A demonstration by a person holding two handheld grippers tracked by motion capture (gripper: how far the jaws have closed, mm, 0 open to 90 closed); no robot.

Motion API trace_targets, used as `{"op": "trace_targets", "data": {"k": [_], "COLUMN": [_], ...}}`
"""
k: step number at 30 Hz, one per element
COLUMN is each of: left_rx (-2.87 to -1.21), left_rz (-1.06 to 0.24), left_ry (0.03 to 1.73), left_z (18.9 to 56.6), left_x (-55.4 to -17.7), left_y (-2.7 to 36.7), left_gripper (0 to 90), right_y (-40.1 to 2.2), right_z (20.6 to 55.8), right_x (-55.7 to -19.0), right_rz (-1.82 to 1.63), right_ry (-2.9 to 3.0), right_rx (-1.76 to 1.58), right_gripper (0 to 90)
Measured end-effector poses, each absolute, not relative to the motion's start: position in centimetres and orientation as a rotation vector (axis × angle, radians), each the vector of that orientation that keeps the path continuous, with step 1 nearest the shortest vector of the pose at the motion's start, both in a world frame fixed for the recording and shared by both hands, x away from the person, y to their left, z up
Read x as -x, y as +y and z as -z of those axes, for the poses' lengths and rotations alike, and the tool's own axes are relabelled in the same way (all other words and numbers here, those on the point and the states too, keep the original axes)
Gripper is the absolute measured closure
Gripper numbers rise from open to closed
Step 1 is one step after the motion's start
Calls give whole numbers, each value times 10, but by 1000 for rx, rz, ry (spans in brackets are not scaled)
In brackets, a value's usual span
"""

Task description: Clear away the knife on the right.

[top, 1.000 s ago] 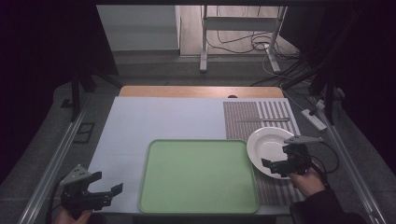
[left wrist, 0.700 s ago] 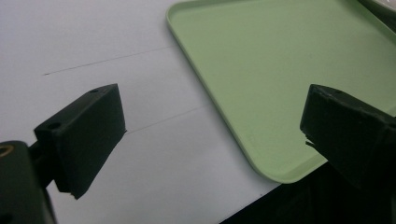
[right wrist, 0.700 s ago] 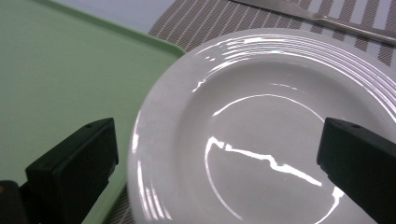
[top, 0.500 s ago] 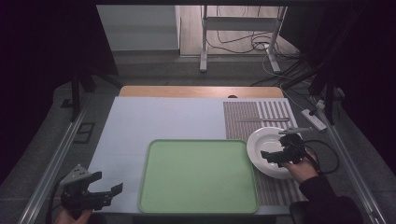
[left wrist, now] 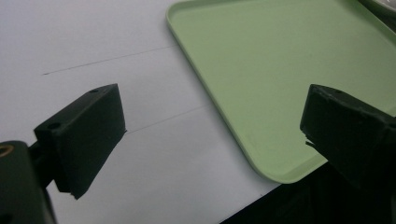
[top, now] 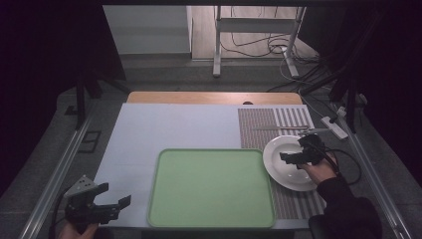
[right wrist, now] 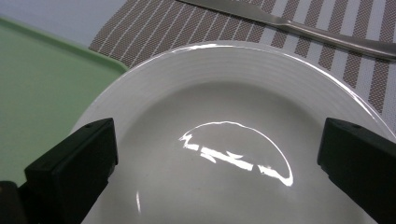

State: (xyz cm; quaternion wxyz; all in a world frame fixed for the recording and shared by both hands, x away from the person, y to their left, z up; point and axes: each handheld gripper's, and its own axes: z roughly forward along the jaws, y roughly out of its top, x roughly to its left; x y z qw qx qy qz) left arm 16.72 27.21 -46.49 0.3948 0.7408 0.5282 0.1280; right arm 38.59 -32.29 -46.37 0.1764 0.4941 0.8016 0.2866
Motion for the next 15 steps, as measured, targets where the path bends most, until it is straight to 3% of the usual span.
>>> {"op": "trace_targets", "data": {"k": [15], "left_rx": [-1879], "left_rz": [-323], "left_ry": [1341], "left_z": [465], "left_x": [-167], "left_y": [272], "left_gripper": [62], "right_y": [-334], "right_z": [471], "right_x": [-415], "right_rz": [-759], "right_ry": [2240], "right_rx": [-1447], "right_gripper": [0]}}
